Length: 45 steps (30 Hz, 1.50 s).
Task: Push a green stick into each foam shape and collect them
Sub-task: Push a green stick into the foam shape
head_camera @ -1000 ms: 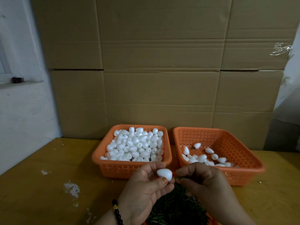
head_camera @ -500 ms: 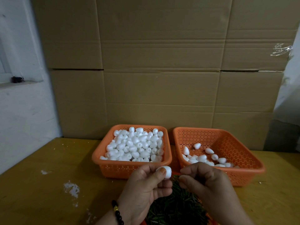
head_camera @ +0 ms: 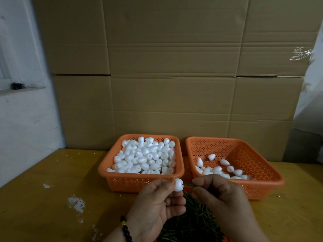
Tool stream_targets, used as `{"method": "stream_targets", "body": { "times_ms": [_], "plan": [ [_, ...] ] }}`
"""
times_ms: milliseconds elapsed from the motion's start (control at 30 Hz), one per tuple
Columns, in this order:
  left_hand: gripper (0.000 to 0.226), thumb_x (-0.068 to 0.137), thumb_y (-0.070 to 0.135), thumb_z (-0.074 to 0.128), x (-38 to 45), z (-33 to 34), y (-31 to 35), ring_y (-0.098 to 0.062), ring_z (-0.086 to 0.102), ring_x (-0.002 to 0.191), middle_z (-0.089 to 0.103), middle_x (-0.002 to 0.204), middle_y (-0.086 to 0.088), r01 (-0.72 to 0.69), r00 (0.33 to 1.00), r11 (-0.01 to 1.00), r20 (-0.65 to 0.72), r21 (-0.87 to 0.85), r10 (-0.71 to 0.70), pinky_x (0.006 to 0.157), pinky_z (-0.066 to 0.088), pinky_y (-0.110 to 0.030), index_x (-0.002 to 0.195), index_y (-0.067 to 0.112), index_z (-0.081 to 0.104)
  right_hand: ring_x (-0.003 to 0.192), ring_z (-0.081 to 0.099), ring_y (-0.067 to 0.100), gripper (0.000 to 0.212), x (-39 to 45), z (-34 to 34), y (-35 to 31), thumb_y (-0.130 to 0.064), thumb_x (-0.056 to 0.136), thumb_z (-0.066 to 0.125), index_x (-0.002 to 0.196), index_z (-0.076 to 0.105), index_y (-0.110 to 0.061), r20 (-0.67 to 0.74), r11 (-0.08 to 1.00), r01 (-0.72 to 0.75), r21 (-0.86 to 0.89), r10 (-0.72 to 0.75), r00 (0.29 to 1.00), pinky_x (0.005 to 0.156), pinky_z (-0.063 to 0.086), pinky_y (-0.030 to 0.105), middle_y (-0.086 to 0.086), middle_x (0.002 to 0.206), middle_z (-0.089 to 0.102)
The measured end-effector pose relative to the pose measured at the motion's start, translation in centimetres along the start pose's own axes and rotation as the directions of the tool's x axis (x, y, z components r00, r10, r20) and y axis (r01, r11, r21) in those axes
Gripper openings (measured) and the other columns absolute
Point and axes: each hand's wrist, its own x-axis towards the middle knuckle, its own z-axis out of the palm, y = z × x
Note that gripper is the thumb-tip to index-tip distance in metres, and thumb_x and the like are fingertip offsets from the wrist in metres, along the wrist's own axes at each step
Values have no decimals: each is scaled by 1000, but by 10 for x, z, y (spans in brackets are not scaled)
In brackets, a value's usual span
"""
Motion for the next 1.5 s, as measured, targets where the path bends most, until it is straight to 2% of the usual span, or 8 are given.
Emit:
{"method": "stream_targets", "body": {
  "times_ms": [267,400,533,733,833,933,1200,1500],
  "plan": [
    [43,63,7,75,2,-3,-4,-23,68,74,70,88,-16,-87,996,996,-2,24,87,61,57,-31,103,-3,64,69,64,-8,38,-1,5,0,-6,72,81,76,66,-42,-31,955,130,-268,-144,989,61,46,5,-32,81,67],
    [27,60,-6,73,3,-3,-5,-26,70,88,66,109,-18,-157,987,988,-28,-4,157,69,57,-33,86,4,72,66,63,-7,38,0,6,2,-7,72,80,76,65,-42,-17,947,152,-284,-164,986,58,45,4,-31,80,66],
    [31,69,-17,67,1,-1,-4,-22,69,88,61,121,-17,-184,982,983,-32,24,185,72,56,-32,86,7,75,68,65,-3,29,-1,8,7,-9,74,80,78,68,-36,-23,958,122,-258,-132,991,60,48,9,-26,83,68],
    [36,62,-3,72,1,1,-3,-22,70,90,65,119,-12,-167,986,982,-8,-83,167,70,56,-32,98,4,73,67,65,1,22,-2,10,8,-9,77,77,77,69,-30,-41,989,63,-134,-69,997,61,52,17,-17,78,71],
    [40,65,-1,71,1,1,-4,-25,70,86,70,107,-14,-126,992,983,2,-135,128,68,57,-32,104,2,69,67,66,1,21,-2,10,7,-10,77,76,76,70,-30,-50,993,65,-101,-70,996,60,51,15,-15,76,71],
    [42,67,-1,69,0,3,-5,-24,70,82,71,99,-16,-103,994,982,10,-159,106,67,58,-32,109,-1,66,66,66,-1,24,-3,11,5,-9,77,76,75,69,-32,-63,987,103,-120,-111,992,59,50,12,-17,74,71],
    [35,69,-3,67,0,5,-9,-25,70,87,69,103,-20,-98,994,978,26,-186,105,70,57,-33,104,-4,66,64,63,-9,30,-6,15,5,-5,66,84,75,70,-31,-130,931,227,-285,-272,954,56,44,3,-21,68,68],
    [41,69,-4,66,1,5,-11,-29,69,95,68,108,-22,-102,993,978,36,-184,111,72,58,-35,109,-6,62,62,64,-4,28,-7,16,9,-5,69,82,71,71,-30,-134,962,172,-210,-203,970,55,47,8,-22,73,69]
  ]
}}
